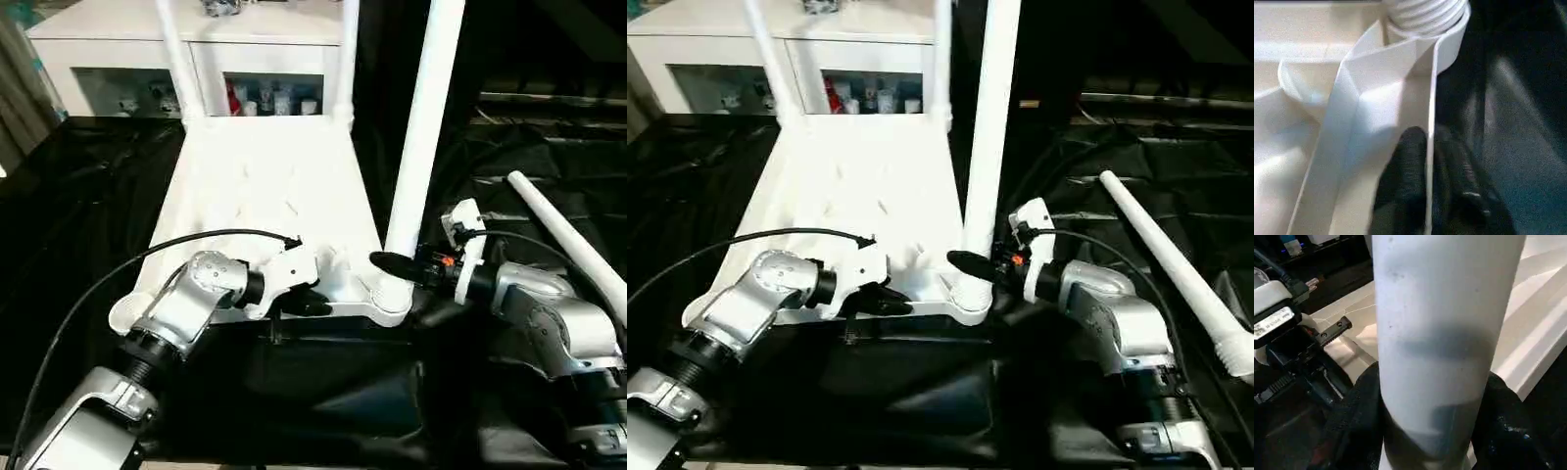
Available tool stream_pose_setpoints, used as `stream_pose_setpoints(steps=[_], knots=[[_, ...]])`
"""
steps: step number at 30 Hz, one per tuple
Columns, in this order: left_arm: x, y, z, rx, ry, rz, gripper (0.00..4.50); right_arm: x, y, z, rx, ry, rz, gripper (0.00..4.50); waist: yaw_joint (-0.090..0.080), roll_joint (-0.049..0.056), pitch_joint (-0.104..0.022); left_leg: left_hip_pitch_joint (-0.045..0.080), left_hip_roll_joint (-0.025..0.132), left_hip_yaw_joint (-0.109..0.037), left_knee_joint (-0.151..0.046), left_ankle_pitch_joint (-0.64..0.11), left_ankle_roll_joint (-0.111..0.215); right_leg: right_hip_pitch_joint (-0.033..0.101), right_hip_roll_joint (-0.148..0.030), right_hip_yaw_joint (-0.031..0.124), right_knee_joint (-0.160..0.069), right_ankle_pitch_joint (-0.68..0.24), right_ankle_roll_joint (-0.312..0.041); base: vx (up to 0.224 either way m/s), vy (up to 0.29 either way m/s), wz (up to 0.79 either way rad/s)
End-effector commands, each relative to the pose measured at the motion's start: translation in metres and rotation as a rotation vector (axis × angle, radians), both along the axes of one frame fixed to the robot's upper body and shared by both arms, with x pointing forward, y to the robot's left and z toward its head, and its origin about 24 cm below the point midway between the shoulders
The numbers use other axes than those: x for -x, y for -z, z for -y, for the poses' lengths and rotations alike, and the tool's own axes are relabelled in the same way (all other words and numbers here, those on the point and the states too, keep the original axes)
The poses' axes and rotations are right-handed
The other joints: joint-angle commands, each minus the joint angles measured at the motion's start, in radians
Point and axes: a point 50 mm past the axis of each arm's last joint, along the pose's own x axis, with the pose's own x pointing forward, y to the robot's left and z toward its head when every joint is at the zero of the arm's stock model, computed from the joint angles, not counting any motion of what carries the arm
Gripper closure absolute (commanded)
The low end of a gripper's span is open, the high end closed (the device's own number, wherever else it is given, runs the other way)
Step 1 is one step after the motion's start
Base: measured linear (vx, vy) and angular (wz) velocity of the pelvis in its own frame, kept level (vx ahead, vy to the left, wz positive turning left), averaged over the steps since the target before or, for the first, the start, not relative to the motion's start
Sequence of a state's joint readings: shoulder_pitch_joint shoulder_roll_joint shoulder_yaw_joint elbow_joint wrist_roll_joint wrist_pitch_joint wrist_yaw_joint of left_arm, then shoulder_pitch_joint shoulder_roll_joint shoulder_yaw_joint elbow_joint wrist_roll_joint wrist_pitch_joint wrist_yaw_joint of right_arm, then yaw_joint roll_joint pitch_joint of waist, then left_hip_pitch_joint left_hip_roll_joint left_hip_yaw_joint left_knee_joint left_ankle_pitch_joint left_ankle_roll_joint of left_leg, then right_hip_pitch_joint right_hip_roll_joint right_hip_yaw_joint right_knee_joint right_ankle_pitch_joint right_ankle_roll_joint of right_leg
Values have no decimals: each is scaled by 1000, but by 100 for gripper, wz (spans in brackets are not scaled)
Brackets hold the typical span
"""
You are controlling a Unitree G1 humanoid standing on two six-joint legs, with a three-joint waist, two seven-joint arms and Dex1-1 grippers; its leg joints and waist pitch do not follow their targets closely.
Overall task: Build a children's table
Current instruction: Insert table leg to table base
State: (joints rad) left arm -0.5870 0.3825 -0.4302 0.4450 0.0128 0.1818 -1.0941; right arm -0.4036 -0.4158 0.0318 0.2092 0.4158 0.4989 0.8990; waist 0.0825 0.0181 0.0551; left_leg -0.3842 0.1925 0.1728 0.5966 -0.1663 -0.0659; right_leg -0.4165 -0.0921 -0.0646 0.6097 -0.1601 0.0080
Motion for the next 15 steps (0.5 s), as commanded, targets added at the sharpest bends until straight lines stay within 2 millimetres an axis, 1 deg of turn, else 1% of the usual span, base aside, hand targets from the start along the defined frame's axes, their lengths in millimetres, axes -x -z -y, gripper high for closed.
stream_pose_setpoints(steps=[1, 2, 3, 4, 5, 6, 7, 8, 9, 10, 11, 12, 14, 15], knots=[[-3, 2, -7, -55, -26, 20, 372, -3, -1, 0, 30, 12, 15, 263, 8, -9, -67, 15, 27, -6, -76, -292, 6, 49, -50, 35, -86, -367, -185, 0, 0, 0], [-4, 2, -7, -63, -27, 27, 349, -3, -1, 0, 30, 11, 16, 263, 8, -9, -65, 17, 27, -6, -76, -303, 4, 47, -49, 35, -89, -390, -175, 0, 0, 0], [-4, 3, -7, -63, -26, 22, 349, -3, -2, 0, 29, 10, 16, 263, 10, -8, -64, 18, 27, -7, -77, -314, 0, 46, -50, 35, -92, -413, -170, 0, 0, 0], [-4, 3, -7, -62, -26, 18, 346, -3, -2, -1, 29, 8, 17, 263, 10, -8, -64, 18, 27, -7, -77, -314, 0, 46, -50, 35, -92, -413, -170, 0, 0, 0], [-4, 3, -7, -61, -26, 14, 374, -3, -2, -1, 29, 7, 17, 263, 11, -9, -64, 19, 26, -8, -77, -326, -3, 45, -51, 34, -95, -444, -159, 0, 0, 0], [-4, 4, -7, -56, -27, 11, 382, -3, -2, -1, 28, 6, 17, 263, 12, -6, -64, 20, 26, -9, -77, -331, -5, 44, -52, 34, -96, -453, -157, 0, 0, 0], [-5, 4, -7, -53, -27, 9, 383, -3, -2, -1, 28, 6, 18, 263, 11, -7, -64, 19, 26, -10, -78, -336, -6, 44, -51, 33, -97, -461, -150, 0, 0, 0], [-5, 3, -6, -45, -33, 5, 376, -2, -2, -1, 28, 5, 18, 263, 12, -5, -63, 19, 26, -10, -79, -343, -8, 43, -51, 32, -98, -468, -147, 0, 0, 0], [-5, 3, -6, -39, -35, 5, 384, -2, -2, -1, 28, 5, 18, 263, 12, -6, -64, 20, 26, -11, -78, -344, -8, 43, -51, 32, -99, -470, -146, 0, 0, 0], [-6, 2, -6, -36, -36, 5, 406, -2, -2, -1, 27, 5, 18, 263, 11, -6, -64, 19, 26, -11, -79, -346, -8, 43, -51, 32, -99, -471, -145, 0, 0, 0], [-6, 1, -6, -20, -44, 7, 406, -2, -2, -1, 27, 5, 18, 263, 13, -6, -65, 18, 26, -11, -78, -341, -8, 44, -52, 33, -98, -462, -147, 0, 0, 0], [-7, 1, -5, -14, -47, 8, 428, -2, -1, -1, 28, 5, 18, 263, 13, -6, -66, 18, 26, -11, -78, -336, -7, 44, -52, 33, -97, -453, -149, 0, 0, 0], [-7, 1, -5, -8, -47, 8, 418, -1, -1, -1, 28, 5, 18, 263, 12, -8, -67, 13, 26, -12, -79, -323, -5, 48, -52, 33, -93, -428, -155, 0, 0, 0], [-7, 1, -5, 0, -48, 5, 432, -1, -1, -1, 27, 5, 18, 263, 11, -7, -67, 11, 26, -13, -80, -319, -5, 50, -52, 32, -91, -420, -156, 0, 0, 0]])
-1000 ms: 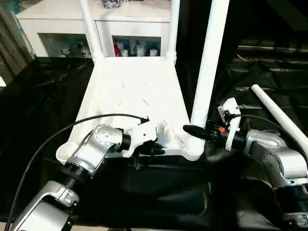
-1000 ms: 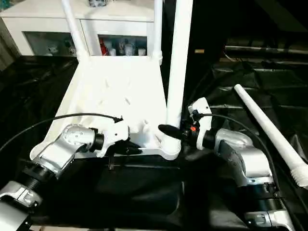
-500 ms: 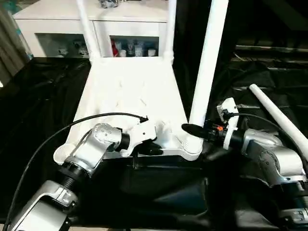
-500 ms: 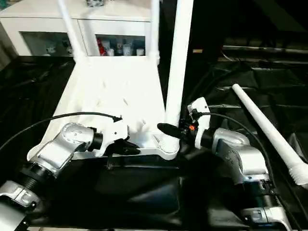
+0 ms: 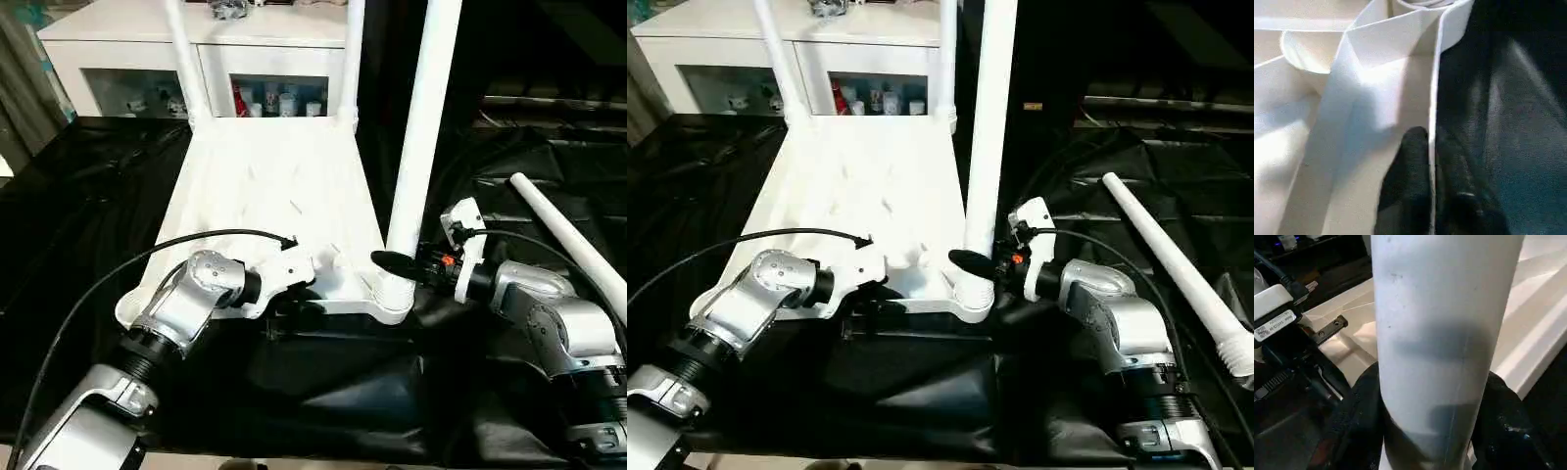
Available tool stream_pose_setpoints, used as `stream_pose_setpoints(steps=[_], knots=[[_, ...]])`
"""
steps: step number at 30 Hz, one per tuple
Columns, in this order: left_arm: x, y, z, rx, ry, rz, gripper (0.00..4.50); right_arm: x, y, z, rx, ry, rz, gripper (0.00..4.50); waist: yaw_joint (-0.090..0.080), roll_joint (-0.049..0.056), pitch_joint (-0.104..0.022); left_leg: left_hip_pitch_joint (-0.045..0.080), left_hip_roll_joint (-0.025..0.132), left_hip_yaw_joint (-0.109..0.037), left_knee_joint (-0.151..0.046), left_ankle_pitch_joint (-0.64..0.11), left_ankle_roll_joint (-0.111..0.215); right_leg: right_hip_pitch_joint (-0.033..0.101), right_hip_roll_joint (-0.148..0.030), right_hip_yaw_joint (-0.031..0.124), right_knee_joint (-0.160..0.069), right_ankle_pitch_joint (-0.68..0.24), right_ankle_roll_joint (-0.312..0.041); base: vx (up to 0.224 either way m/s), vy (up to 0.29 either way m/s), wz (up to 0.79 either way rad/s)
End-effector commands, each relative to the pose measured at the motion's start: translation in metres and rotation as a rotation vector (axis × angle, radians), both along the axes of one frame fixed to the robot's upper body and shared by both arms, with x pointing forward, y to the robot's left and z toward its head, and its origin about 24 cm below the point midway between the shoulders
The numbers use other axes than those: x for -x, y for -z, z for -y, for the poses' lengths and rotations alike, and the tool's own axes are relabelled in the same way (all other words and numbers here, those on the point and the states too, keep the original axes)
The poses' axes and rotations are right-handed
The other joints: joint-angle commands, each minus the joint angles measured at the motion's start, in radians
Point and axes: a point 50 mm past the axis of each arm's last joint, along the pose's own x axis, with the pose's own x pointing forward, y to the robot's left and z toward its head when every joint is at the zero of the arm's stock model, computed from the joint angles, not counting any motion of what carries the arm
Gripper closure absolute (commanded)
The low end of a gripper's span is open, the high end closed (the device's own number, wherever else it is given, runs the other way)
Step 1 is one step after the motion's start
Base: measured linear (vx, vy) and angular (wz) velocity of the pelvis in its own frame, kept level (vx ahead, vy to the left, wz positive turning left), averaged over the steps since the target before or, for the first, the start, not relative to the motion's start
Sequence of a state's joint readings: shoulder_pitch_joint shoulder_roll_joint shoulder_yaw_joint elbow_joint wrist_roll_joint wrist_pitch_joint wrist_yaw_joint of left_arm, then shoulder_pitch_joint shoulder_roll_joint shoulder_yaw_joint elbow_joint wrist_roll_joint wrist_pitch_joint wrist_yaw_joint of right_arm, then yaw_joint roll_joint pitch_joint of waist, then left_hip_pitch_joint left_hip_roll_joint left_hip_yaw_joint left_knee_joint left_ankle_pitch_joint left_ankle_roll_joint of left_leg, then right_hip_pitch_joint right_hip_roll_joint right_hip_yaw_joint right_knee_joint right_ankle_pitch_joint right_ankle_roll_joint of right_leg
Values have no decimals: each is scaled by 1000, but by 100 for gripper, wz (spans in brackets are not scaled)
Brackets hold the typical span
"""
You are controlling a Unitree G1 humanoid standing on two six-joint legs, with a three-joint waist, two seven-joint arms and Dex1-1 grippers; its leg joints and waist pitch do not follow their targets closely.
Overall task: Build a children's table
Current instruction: Insert table leg to table base
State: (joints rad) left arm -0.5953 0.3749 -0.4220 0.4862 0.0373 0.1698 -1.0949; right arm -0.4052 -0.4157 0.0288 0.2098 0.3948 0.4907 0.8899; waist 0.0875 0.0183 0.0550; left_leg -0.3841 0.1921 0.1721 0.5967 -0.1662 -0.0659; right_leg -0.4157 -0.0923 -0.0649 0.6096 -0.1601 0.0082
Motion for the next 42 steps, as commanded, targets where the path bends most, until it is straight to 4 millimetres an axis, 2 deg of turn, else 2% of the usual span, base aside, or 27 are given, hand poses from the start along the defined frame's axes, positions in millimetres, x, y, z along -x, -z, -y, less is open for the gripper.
stream_pose_setpoints(steps=[1, 2, 5, 9, 11, 12, 13, 14, 15, 16, 18, 26, 35, 42], knots=[[-4, -3, -2, 25, -30, 10, 443, -1, -1, -3, 5, -10, 7, 263, 6, -8, -67, 9, 26, -12, -80, -315, -4, 51, -51, 32, -90, -412, -157, 0, 0, 0], [-3, -2, -2, 28, -28, 8, 448, -1, -1, -3, 4, -11, 8, 263, 7, -7, -69, 13, 27, -9, -78, -305, 1, 47, -51, 34, -90, -386, -168, 0, 0, 0], [-1, -1, -1, 50, -22, -13, 450, -3, -2, -5, -2, -8, 14, 263, 5, -4, -70, 11, 28, -9, -78, -291, 2, 51, -49, 34, -83, -335, -188, 0, 0, 0], [0, -3, -2, 75, -34, -12, 450, -7, -1, -8, -7, 2, 18, 263, 2, -2, -70, 11, 26, -8, -76, -291, 4, 51, -49, 34, -81, -320, -203, 0, 0, 0], [-1, -6, -3, 100, -60, -8, 450, -9, 0, -10, -13, 6, 19, 263, 1, -2, -70, 12, 25, -7, -76, -296, 4, 51, -50, 33, -85, -345, -198, 0, 0, 0], [-3, -10, -4, 134, -93, 3, 450, -11, 0, -13, -24, 12, 21, 263, -2, -7, -69, 10, 25, -8, -77, -298, 3, 53, -51, 32, -83, -358, -197, 0, 0, 0], [-4, -12, -5, 157, -115, 11, 450, -13, -1, -15, -32, 15, 22, 263, -5, -5, -68, 9, 24, -9, -77, -305, 1, 52, -51, 31, -87, -386, -186, 0, 0, 0], [-5, -14, -6, 176, -135, 17, 450, -14, -1, -17, -40, 17, 23, 263, -8, -9, -68, 9, 24, -9, -77, -305, 1, 52, -52, 31, -87, -399, -182, 0, 0, 0], [-6, -16, -7, 199, -152, 22, 450, -16, 0, -19, -43, 18, 24, 263, -8, -9, -68, 9, 24, -9, -77, -305, 1, 52, -52, 31, -87, -399, -182, 0, 0, 0], [-6, -17, -8, 214, -163, 22, 450, -18, 0, -21, -43, 14, 25, 263, -14, -16, -67, 5, 24, -10, -78, -301, 5, 51, -52, 30, -87, -416, -175, 0, 0, 0], [-5, -16, -9, 216, -164, 20, 450, -18, 1, -21, -42, 11, 26, 263, -16, -14, -67, 9, 24, -9, -76, -300, 10, 48, -51, 31, -91, -428, -168, 0, 0, 0], [-1, -8, -7, 169, -143, 16, 450, -20, 0, -16, -48, 21, 29, 263, -16, -11, -70, 9, 25, -4, -74, -259, 25, 50, -48, 35, -81, -332, -199, 0, 0, 0], [-4, -10, -3, 250, -206, 38, 450, -17, 10, -9, -65, 52, 7, 263, -12, -16, -69, 9, 25, -4, -75, -265, 29, 49, -49, 34, -86, -383, -179, 0, 0, 0], [0, -3, -3, 204, -185, 23, 450, -16, 21, -3, -102, 92, -17, 263, -13, -15, -70, 8, 24, -3, -74, -261, 37, 49, -50, 34, -86, -377, -183, 0, 0, 0]])
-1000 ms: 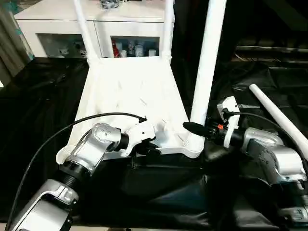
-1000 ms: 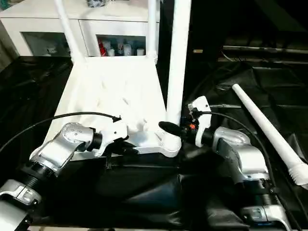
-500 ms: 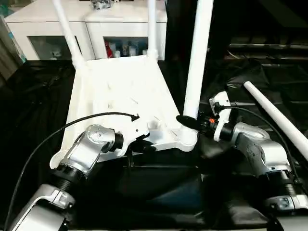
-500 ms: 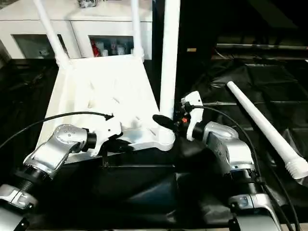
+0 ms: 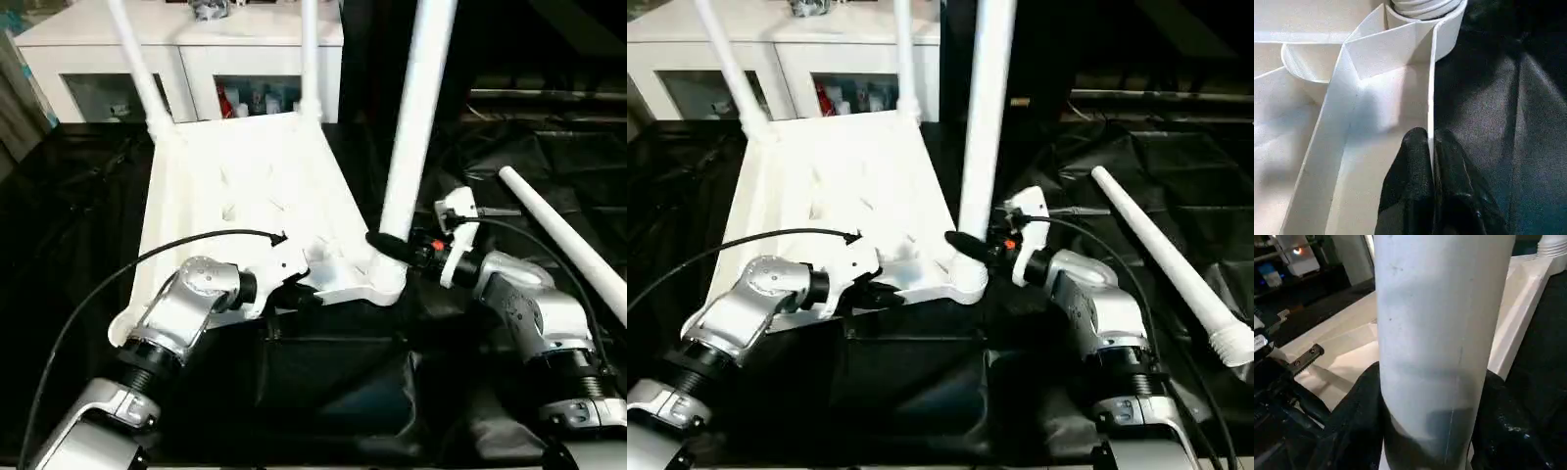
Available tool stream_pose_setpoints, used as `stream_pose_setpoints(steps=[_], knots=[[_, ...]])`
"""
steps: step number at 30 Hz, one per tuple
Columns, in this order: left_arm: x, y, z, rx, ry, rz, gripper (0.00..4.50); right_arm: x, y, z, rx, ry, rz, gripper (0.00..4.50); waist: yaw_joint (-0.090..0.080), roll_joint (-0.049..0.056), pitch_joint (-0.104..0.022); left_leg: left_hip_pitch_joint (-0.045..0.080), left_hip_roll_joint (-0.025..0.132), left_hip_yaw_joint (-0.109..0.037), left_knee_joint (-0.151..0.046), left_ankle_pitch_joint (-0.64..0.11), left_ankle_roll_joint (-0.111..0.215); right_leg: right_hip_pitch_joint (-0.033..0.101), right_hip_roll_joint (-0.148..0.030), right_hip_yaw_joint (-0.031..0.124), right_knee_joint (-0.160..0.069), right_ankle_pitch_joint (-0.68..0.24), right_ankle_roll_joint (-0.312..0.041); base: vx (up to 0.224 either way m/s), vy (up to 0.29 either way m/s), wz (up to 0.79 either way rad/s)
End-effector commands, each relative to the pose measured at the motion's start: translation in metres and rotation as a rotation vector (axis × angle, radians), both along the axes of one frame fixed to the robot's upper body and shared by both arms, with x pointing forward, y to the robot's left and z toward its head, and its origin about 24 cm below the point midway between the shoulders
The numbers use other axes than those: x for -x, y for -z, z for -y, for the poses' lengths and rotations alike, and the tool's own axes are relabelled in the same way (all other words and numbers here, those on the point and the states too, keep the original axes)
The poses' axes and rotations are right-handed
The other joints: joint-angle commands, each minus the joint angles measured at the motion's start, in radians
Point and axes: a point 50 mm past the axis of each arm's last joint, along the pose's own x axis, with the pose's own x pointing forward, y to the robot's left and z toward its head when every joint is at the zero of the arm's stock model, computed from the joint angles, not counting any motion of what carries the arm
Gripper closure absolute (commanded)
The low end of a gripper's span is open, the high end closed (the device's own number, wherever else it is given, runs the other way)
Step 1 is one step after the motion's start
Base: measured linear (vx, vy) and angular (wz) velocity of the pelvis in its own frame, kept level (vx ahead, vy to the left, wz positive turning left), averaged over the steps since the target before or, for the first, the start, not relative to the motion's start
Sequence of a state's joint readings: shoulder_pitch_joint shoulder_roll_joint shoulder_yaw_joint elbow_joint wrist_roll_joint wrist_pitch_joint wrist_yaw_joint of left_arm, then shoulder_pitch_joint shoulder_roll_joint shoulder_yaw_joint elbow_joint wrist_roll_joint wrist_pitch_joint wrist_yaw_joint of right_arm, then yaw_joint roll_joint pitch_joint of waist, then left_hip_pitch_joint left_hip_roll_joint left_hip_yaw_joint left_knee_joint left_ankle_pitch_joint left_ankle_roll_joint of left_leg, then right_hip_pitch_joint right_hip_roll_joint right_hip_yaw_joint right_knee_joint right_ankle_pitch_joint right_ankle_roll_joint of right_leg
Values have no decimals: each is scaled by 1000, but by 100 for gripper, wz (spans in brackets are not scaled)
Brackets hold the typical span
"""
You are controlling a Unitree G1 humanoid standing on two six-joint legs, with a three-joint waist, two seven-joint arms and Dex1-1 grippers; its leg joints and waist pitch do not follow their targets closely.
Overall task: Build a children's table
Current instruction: Insert table leg to table base
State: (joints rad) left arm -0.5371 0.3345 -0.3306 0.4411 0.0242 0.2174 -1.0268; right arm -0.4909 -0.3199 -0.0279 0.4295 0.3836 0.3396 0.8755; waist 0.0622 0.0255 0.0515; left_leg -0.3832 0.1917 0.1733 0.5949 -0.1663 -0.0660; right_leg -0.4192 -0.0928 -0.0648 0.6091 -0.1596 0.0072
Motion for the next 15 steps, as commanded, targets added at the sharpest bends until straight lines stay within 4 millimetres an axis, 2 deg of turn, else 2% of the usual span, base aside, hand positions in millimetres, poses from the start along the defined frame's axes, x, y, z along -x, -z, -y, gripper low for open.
stream_pose_setpoints(steps=[1, 4, 6, 7, 14, 15], knots=[[-2, -4, -1, 98, -56, 32, 450, 5, 15, 4, -12, 19, -57, 263, 11, -23, -66, 7, 25, -5, -72, -260, 38, 52, -49, 33, -86, -378, -183, 0, 0, 0], [-2, -2, -1, 76, -50, 36, 450, 9, 25, 8, -46, 56, -72, 263, 11, -17, -66, 9, 25, -5, -73, -266, 38, 51, -49, 33, -87, -374, -185, 0, 0, 0], [-3, -2, 0, 75, -52, 38, 450, 12, 31, 9, -63, 71, -79, 263, 11, -20, -66, 8, 25, -5, -73, -272, 38, 52, -49, 33, -87, -374, -185, 0, 0, 0], [-3, -2, 0, 73, -53, 41, 450, 14, 33, 9, -80, 84, -82, 263, 11, -17, -67, 7, 25, -6, -73, -269, 38, 54, -49, 32, -86, -371, -186, 0, 0, 0], [-8, -3, 1, 65, -66, 64, 450, 26, 49, 8, -96, 137, -41, 263, 10, -13, -63, 12, 25, -7, -77, -322, 33, 45, -52, 32, -101, -470, -154, 0, 0, 0], [-9, -3, 1, 64, -67, 66, 450, 29, 51, 7, -77, 128, -29, 263, 11, -8, -64, 12, 25, -9, -78, -323, 30, 47, -52, 32, -100, -473, -152, 0, 0, 0]])
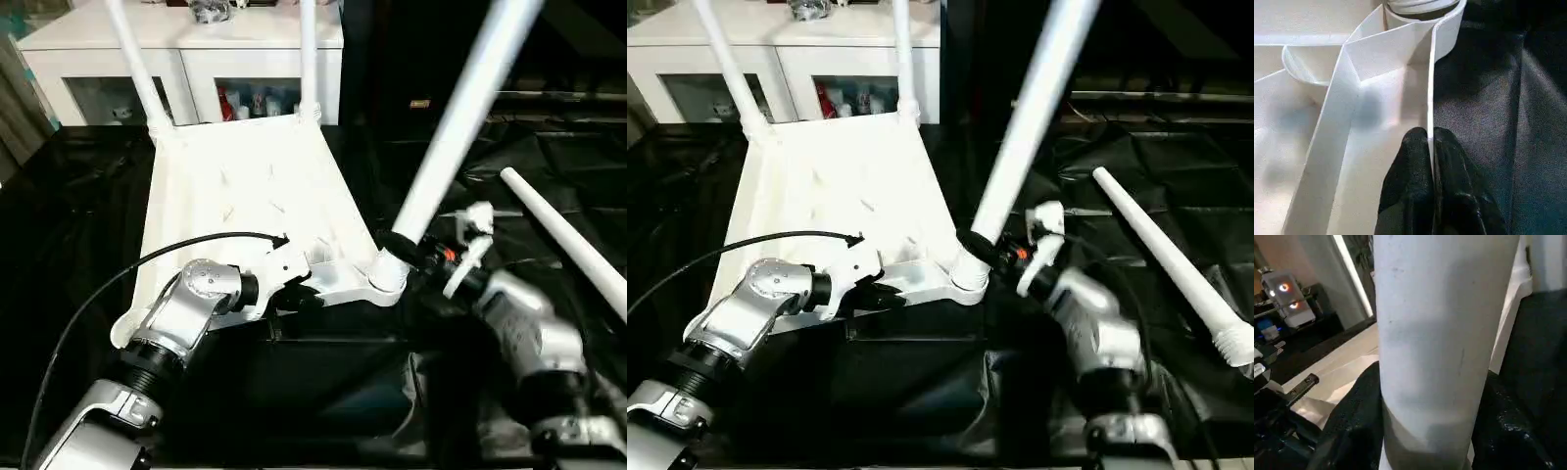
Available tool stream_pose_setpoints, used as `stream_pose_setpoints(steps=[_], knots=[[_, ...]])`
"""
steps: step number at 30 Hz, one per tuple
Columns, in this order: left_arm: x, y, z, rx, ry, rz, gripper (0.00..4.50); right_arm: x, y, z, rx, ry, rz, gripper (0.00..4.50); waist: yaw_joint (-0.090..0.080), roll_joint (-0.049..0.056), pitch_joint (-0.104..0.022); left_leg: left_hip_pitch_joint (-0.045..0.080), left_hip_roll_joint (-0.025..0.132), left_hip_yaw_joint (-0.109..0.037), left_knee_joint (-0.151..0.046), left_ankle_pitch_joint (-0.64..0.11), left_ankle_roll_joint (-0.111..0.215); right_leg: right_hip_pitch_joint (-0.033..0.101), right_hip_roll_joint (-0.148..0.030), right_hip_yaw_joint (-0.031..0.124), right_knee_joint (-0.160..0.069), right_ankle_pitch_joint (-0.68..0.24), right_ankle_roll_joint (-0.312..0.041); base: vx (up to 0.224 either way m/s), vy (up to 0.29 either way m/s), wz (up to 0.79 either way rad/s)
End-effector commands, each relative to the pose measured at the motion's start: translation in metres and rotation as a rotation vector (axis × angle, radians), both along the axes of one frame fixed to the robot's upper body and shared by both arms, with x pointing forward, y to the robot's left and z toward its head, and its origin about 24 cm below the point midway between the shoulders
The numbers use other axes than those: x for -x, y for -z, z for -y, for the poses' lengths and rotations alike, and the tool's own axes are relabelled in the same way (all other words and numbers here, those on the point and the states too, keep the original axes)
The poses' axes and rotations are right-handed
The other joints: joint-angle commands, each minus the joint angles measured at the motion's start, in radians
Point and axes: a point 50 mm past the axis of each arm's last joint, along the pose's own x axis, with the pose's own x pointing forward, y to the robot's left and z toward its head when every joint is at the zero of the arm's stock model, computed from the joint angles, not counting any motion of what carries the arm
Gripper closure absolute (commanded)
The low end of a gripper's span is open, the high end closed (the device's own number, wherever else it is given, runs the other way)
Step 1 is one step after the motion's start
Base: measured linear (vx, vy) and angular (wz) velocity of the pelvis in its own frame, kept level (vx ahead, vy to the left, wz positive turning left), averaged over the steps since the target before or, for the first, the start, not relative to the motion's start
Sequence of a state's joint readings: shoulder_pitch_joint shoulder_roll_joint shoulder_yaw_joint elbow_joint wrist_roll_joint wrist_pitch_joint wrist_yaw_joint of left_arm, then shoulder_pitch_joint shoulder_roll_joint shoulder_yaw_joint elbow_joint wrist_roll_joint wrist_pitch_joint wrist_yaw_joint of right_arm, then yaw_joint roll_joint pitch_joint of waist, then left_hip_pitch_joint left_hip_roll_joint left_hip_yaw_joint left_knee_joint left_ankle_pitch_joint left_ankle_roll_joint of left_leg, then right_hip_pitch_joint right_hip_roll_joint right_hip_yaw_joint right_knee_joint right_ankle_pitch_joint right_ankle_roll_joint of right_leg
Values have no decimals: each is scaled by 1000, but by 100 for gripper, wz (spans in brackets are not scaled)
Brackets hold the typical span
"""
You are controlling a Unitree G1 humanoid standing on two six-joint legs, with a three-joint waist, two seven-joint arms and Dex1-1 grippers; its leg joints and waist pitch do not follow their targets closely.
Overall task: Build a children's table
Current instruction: Insert table leg to table base
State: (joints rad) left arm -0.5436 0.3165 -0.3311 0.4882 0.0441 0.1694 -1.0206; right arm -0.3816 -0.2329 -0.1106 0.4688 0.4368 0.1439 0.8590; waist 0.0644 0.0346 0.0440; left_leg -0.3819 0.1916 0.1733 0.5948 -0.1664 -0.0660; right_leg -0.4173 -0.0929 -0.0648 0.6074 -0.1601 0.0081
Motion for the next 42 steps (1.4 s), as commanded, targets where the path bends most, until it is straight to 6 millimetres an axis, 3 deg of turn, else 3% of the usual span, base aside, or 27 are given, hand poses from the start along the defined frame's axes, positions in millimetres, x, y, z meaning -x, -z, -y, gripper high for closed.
stream_pose_setpoints(steps=[1, 10, 15, 17, 22, 23, 26, 28, 30, 34, 39, 42], knots=[[-8, -8, -1, 68, -74, 55, 450, 15, 28, 0, 83, -6, -86, 263, 8, -20, -56, 10, 26, -8, -79, -329, 31, 42, -50, 32, -100, -472, -149, 0, 0, 0], [-9, -6, 0, 16, -35, 74, 450, 13, 21, -3, 308, -140, -25, 263, 4, -23, -55, 12, 25, -12, -81, -360, 33, 41, -52, 29, -109, -546, -119, 0, 0, 0], [-9, -5, -1, -4, -14, 78, 450, 5, 15, 0, 347, -191, -47, 263, 1, -26, -55, 11, 27, -12, -84, -360, 41, 43, -50, 28, -107, -500, -139, 0, 0, 0], [-9, -5, -1, -9, -7, 79, 450, 2, 14, 1, 354, -203, -55, 263, 0, -34, -56, 9, 27, -11, -83, -355, 42, 44, -51, 28, -106, -495, -145, 0, 0, 0], [-10, -7, -1, -12, 12, 84, 450, 5, 21, 2, 381, -297, -122, 263, 4, -32, -55, 14, 29, -10, -83, -359, 40, 42, -52, 29, -108, -496, -146, 0, 0, 0], [-10, -7, -1, -12, 18, 83, 450, 5, 24, 2, 390, -309, -135, 263, 3, -28, -55, 13, 28, -10, -83, -363, 38, 41, -52, 29, -108, -492, -150, 0, 0, 0], [-10, -8, 1, -14, 52, 85, 450, 4, 29, 2, 414, -328, -149, 263, 1, -28, -52, 16, 26, -11, -83, -390, 35, 40, -53, 26, -112, -527, -148, 0, 0, 0], [-7, -12, 3, 0, 111, 75, 450, 4, 29, 0, 409, -382, -141, 263, -1, -29, -48, 23, 26, -15, -84, -433, 25, 37, -56, 23, -122, -605, -127, 0, 0, 0], [-5, -13, 4, 4, 136, 65, 450, 5, 29, -1, 407, -401, -140, 263, -1, -29, -50, 23, 27, -17, -86, -438, 23, 39, -56, 24, -121, -608, -122, 0, 0, 0], [4, -18, 2, 4, 265, 4, 450, 6, 28, 0, 410, -446, -142, 263, 0, -26, -52, 23, 31, -18, -92, -439, 21, 41, -54, 27, -115, -557, -141, 0, 0, 0], [5, -20, 0, -3, 295, -21, 450, 7, 31, 0, 409, -466, -146, 263, -1, -22, -56, 19, 35, -15, -94, -417, 18, 47, -51, 31, -98, -420, -204, 0, 0, 0], [3, -20, -1, -4, 278, -16, 450, 8, 34, 0, 408, -470, -147, 263, -3, -23, -54, 21, 34, -13, -93, -431, 17, 48, -50, 30, -99, -429, -210, 0, 0, 0]])
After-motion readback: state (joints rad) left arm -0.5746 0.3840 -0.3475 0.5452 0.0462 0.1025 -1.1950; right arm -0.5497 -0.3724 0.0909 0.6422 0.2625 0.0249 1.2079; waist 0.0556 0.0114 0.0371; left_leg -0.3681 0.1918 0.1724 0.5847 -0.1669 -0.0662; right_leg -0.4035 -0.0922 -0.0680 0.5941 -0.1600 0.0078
